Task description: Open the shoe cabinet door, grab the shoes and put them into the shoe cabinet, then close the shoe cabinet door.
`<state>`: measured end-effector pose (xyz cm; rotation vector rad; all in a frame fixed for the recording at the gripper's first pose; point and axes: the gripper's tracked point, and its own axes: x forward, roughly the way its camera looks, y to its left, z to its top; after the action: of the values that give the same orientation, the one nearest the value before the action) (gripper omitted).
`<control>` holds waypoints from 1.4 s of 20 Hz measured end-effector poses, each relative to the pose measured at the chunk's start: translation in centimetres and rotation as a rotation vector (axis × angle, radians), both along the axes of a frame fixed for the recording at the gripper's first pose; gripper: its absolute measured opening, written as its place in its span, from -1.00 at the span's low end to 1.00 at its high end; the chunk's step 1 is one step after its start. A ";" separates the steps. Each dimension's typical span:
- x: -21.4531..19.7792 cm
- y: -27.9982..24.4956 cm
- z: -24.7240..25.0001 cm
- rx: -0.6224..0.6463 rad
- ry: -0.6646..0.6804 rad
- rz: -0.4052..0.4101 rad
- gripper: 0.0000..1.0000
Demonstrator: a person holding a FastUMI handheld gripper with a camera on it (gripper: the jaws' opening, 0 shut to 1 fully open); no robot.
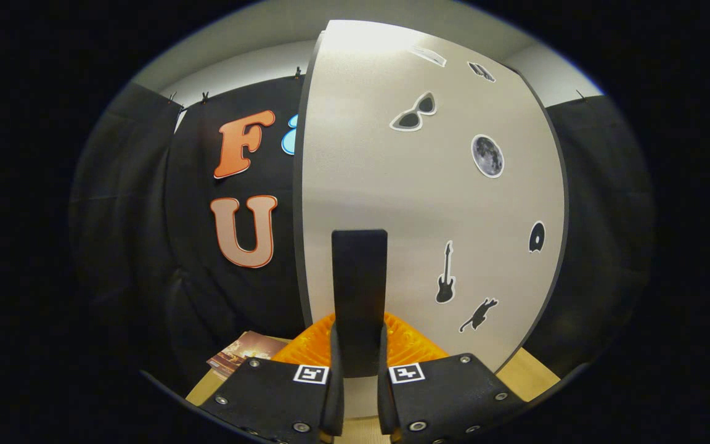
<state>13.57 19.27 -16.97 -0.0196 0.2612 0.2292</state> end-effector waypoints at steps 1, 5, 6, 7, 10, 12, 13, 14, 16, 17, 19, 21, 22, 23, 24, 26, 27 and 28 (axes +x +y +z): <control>-0.9 -0.6 0.1 -0.009 0.003 0.003 -0.57; -4.3 -3.4 0.9 -0.012 0.024 -0.002 -0.57; -5.3 -4.1 1.1 -0.009 0.025 -0.004 -0.57; -6.1 -4.9 1.2 -0.002 0.031 -0.007 -0.57; -8.2 -7.1 1.6 -0.016 0.027 0.001 -0.65; -9.4 -8.8 1.9 -0.021 0.026 -0.010 -0.66; -9.9 -9.7 2.1 -0.019 0.025 -0.017 -0.66; -10.5 -10.5 2.2 -0.019 0.024 -0.024 -0.66; -11.6 -12.4 2.3 -0.024 0.020 -0.042 -0.66; -11.9 -13.3 2.4 -0.027 0.020 -0.052 -0.66; -12.7 -15.4 2.4 -0.027 0.022 -0.079 -0.67; -13.5 -17.9 2.7 -0.029 0.020 -0.114 -0.68; -13.9 -19.2 2.8 -0.032 0.019 -0.136 -0.68; -14.3 -20.6 2.8 -0.035 0.018 -0.161 -0.68; -14.6 -22.0 2.9 -0.040 0.018 -0.188 -0.68; -15.3 -24.8 3.2 -0.059 0.009 -0.244 -0.69; -15.6 -26.0 3.3 -0.070 0.002 -0.265 -0.69; -15.8 -27.1 3.4 -0.081 -0.002 -0.284 -0.70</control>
<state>-2.28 -7.80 -13.61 -0.0627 0.2683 -0.0642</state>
